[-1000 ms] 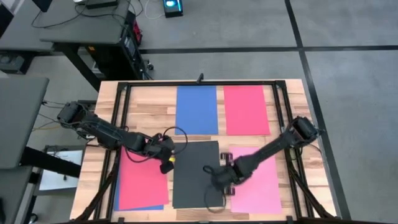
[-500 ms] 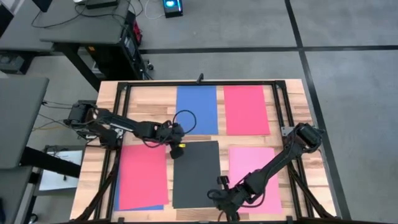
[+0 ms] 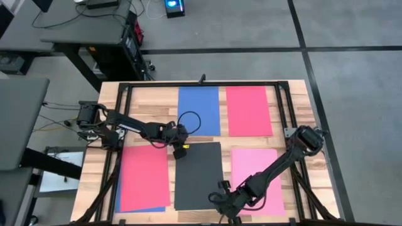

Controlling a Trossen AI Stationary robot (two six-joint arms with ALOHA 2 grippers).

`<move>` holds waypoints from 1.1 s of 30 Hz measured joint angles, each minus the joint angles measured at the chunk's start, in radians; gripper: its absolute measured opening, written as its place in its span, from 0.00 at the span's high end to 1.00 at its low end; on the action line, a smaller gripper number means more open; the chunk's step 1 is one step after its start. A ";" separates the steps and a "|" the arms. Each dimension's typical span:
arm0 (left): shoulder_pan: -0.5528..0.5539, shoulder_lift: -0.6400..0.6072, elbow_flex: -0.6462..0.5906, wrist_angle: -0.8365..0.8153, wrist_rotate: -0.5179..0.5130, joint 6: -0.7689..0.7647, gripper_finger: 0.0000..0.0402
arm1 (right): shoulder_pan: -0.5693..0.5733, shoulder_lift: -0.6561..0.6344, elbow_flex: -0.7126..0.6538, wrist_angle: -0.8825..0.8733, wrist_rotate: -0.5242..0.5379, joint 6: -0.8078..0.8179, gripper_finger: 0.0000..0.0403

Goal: Organize paper
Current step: Stack the black paper on top of the black paper

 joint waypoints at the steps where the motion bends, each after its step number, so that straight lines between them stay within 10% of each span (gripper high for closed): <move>1: 0.000 0.000 0.000 -0.001 0.014 -0.003 1.00 | -0.004 0.000 0.000 0.000 0.000 -0.001 1.00; 20: -0.044 -0.170 0.031 -0.141 0.030 -0.022 1.00 | -0.188 -0.049 0.000 -0.245 0.077 -0.230 1.00; 27: -0.390 -0.301 0.090 -0.168 -0.159 -0.107 1.00 | -0.377 -0.072 0.000 -0.206 0.179 -0.372 1.00; 33: -0.706 -0.122 0.133 -0.106 -0.260 -0.275 1.00 | -0.552 -0.067 0.000 -0.194 0.174 -0.374 1.00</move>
